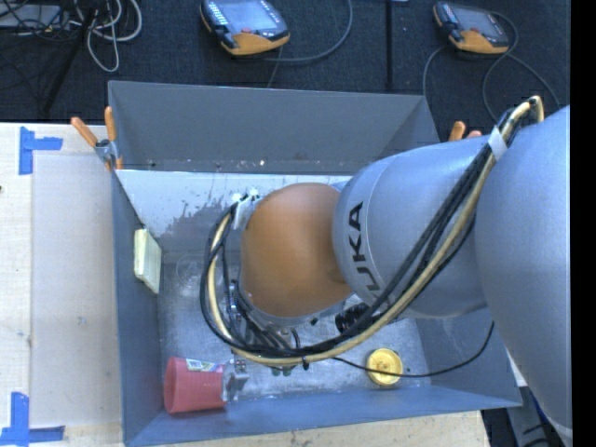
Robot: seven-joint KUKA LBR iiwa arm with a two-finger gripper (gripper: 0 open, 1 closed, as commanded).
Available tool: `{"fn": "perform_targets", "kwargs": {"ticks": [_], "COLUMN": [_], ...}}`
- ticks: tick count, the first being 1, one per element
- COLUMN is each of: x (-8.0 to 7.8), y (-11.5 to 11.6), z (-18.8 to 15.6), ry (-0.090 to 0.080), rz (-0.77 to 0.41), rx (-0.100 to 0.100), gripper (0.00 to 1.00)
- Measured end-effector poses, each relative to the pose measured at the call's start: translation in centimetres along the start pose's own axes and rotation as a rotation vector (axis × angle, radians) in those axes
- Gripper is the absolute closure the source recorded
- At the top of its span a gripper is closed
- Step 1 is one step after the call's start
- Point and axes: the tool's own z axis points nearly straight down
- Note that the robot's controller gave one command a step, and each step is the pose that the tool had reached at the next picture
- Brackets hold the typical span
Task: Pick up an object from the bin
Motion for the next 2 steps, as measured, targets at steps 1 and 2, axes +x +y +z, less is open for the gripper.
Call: {"fn": "perform_targets", "kwargs": {"ticks": [1, 2], "x": [-0.2, -0.6], "y": [-0.1, 3.8], "z": [-0.4, 7.0], "ry": [-0.008, -0.003], "rz": [0.004, -0.148], "rx": [-0.002, 0.013], "gripper": [0.0, 1.0]}}
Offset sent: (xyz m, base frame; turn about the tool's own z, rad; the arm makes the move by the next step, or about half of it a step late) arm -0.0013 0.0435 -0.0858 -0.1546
